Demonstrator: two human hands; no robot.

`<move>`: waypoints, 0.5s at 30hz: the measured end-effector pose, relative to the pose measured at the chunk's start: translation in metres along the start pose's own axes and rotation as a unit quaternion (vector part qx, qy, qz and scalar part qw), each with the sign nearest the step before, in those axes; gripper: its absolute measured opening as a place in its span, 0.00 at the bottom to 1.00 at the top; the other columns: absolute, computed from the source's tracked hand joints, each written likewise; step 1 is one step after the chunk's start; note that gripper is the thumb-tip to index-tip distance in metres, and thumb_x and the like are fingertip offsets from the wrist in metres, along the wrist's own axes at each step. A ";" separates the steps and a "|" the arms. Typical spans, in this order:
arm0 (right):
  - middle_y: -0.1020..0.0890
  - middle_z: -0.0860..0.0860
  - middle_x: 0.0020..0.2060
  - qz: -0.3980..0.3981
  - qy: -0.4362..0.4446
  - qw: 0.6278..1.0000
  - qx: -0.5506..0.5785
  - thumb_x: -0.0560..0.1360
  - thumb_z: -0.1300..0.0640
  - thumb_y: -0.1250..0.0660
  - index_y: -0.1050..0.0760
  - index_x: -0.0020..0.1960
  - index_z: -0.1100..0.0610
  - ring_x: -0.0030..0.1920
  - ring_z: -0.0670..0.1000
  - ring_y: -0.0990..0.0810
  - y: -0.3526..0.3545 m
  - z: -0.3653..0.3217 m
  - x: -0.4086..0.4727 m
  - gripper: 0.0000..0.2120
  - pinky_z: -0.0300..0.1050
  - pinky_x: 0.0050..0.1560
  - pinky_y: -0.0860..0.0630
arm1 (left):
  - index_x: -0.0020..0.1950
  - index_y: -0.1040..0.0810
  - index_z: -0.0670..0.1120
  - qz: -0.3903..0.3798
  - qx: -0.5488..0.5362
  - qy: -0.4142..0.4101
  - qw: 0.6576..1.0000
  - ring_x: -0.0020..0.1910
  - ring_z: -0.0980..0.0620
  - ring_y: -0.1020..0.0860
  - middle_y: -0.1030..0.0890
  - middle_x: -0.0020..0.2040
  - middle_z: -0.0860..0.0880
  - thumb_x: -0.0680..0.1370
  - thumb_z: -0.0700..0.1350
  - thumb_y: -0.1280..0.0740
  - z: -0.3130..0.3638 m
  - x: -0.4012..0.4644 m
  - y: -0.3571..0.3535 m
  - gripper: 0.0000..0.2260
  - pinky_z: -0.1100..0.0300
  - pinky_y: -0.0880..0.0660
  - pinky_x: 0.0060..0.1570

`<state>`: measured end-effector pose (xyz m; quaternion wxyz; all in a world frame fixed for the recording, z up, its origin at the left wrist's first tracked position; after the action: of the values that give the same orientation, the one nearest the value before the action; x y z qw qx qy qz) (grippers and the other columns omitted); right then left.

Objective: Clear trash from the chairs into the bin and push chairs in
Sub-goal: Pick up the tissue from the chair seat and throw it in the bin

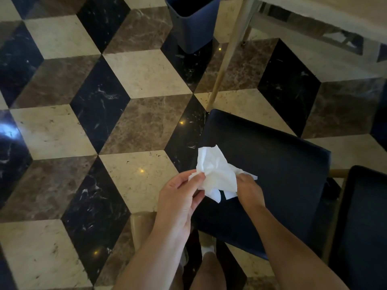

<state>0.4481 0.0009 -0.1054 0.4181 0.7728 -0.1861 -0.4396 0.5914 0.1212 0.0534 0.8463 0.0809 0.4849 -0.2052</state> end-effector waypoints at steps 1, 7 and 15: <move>0.20 0.58 0.48 0.010 -0.005 1.000 -0.002 0.65 0.72 0.27 0.22 0.50 0.62 0.48 0.57 0.20 0.000 0.004 0.002 0.16 0.50 0.38 0.20 | 0.41 0.20 0.45 0.007 0.003 0.000 1.000 0.51 0.47 0.19 0.17 0.49 0.44 0.72 0.36 0.29 0.000 0.000 0.000 0.04 0.55 0.22 0.49; 0.19 0.56 0.45 0.094 -0.006 0.995 0.033 0.68 0.72 0.30 0.20 0.50 0.61 0.46 0.55 0.19 0.061 0.003 -0.024 0.13 0.47 0.40 0.22 | 0.44 0.21 0.45 0.030 -0.002 0.000 1.000 0.53 0.46 0.20 0.19 0.52 0.42 0.72 0.36 0.30 0.008 -0.016 -0.004 0.05 0.55 0.22 0.51; 0.19 0.53 0.43 0.170 0.027 0.975 0.138 0.74 0.65 0.34 0.19 0.44 0.58 0.43 0.50 0.22 0.207 -0.057 -0.087 0.06 0.38 0.40 0.26 | 0.45 0.22 0.44 0.026 0.001 -0.039 0.999 0.54 0.45 0.21 0.20 0.53 0.40 0.73 0.36 0.29 0.069 -0.077 0.000 0.05 0.57 0.23 0.46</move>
<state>0.4646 -0.0354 0.1229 0.3813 0.7916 -0.3622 -0.3112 0.6120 0.1189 0.1546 0.8695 0.0858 0.4491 -0.1866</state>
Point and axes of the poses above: each hand's wrist, its own x-axis towards the middle knuckle, its own y-axis out of the back of the hand, z = x × y, the point moved 8 cm from there along x, towards the middle knuckle
